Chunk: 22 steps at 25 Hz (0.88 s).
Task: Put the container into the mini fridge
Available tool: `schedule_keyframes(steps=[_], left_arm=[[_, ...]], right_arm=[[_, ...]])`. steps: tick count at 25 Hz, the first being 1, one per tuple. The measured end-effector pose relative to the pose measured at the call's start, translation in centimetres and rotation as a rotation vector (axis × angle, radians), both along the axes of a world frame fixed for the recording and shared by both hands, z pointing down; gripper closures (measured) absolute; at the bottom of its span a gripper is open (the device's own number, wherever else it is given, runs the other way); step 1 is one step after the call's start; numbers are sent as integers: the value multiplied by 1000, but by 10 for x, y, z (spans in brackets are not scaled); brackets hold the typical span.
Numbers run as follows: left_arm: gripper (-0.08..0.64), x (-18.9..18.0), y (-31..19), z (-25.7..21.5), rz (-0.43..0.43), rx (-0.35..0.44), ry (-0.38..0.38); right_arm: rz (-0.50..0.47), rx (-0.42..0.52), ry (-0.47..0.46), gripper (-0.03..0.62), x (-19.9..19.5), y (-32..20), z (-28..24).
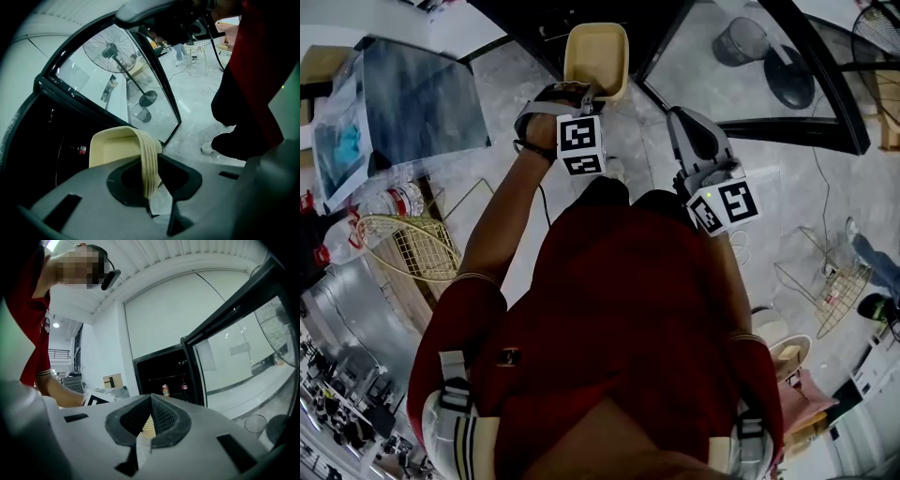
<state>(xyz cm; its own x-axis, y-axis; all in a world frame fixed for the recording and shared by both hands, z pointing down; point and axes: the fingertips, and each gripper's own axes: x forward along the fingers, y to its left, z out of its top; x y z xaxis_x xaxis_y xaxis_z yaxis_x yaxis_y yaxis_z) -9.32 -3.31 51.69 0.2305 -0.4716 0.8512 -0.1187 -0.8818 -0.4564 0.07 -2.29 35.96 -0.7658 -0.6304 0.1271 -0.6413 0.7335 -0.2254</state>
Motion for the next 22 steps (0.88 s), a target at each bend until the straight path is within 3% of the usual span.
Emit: schedule_keyframes(steps=[11,22], left_arm=[[483,-3,-39,36,-9,-15,-8],[483,0,-81,74,-49,-43,-29]], right_arm=[[30,-4,45,594,-3,-23,19],[-19,-15,59,594,-2,-59,31]])
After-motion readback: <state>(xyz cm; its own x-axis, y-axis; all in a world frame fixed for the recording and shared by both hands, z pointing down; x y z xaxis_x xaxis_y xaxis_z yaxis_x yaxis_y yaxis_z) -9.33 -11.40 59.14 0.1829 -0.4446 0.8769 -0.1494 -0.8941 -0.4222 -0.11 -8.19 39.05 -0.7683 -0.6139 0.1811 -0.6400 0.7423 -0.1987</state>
